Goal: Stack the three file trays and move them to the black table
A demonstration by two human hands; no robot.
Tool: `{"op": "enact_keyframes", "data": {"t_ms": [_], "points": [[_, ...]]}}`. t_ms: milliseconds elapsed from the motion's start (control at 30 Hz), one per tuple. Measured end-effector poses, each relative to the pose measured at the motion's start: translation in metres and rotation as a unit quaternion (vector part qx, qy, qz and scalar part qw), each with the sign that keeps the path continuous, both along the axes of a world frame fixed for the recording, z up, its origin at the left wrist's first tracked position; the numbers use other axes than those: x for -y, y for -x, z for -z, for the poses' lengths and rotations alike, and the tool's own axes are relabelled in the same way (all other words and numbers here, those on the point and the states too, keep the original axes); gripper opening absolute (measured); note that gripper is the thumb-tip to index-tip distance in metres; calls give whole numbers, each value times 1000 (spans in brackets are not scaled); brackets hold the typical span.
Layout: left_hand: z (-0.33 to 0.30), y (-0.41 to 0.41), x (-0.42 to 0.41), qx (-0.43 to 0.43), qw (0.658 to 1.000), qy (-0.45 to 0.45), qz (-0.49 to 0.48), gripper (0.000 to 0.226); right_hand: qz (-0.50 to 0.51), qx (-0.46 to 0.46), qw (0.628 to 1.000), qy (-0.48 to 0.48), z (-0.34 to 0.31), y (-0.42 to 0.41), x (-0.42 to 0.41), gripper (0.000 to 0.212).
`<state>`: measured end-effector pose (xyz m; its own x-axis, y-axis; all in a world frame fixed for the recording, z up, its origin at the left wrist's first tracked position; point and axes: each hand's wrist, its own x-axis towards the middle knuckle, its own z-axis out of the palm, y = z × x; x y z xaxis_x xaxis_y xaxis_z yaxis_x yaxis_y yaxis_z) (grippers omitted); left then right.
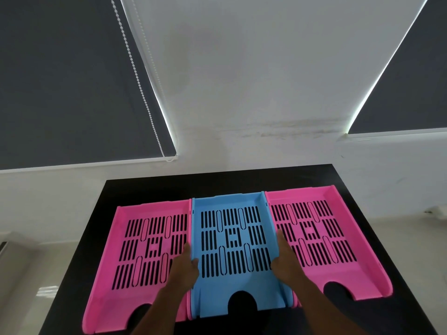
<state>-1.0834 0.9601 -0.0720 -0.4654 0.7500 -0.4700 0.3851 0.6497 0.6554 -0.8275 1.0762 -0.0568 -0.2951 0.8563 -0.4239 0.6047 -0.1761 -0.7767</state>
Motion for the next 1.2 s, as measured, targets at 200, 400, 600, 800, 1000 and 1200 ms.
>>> {"op": "enact_keyframes", "data": {"t_ms": [200,400,600,800,1000,1200], "points": [[-1,-1,-3,4,1000,-9,9,65,-4,5,1000,1,4,3,-4,85],[-7,-3,1,-14,999,-29,14,63,52,-6,998,-22,43,-11,0,78],[-5,0,-10,-32,998,-40,20,63,76,24,997,-10,49,-5,-13,74],[-10,7,-39,-35,998,-40,27,62,65,29,997,-22,42,5,-33,70],[-16,14,-67,-28,999,-26,25,62,66,50,996,-36,33,14,-53,68],[-12,15,-67,-49,998,-24,34,64,59,53,996,-46,29,13,-57,58]]}}
